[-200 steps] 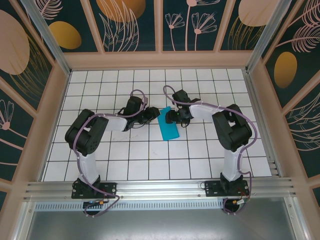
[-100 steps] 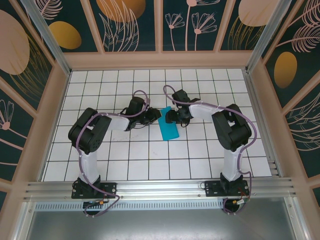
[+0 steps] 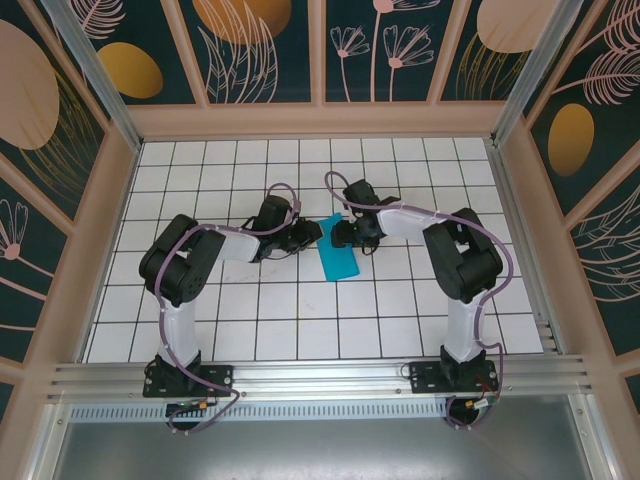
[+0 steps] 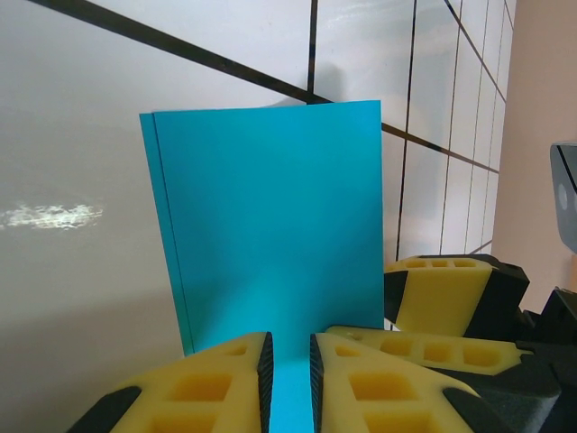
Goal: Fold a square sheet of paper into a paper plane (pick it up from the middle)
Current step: Hold the square sheet of paper at the center of the table.
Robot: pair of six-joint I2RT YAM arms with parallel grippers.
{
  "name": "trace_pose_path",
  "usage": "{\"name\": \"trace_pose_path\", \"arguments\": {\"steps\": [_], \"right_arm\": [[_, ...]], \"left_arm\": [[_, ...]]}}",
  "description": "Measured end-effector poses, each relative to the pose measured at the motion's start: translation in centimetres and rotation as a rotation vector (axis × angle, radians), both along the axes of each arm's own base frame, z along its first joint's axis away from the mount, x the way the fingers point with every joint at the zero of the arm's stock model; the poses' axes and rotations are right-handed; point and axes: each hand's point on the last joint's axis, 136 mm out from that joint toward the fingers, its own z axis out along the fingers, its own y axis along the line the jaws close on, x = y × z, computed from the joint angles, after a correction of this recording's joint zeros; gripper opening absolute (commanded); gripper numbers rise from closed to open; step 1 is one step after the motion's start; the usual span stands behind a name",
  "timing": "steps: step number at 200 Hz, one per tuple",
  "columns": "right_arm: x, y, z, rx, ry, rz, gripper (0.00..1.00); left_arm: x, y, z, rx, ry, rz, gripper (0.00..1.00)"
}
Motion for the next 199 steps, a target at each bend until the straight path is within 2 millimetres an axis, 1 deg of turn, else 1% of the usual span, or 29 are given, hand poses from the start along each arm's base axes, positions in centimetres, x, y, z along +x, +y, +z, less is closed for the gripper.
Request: {"name": "trace_pose_path", "arguments": {"steps": [114,158,199], "right_arm": [[0.0,0.0,-0.1,-0.011,0.015,-0.004,0.67],[0.0,0.0,-0.2,-0.012,0.019,-0.007,0.67],[0.0,0.0,-0.2,-0.012,0.019,-0.007,0.67]], "left_arm": [[0.0,0.0,0.0,0.002,0.003,0.0,0.19],[0.9,-0.5,1.2,-0.015,-0.025,0.0,0.19],[0.8,-0.8,0.8,-0.01,-0.018,-0.006,0.16]]}}
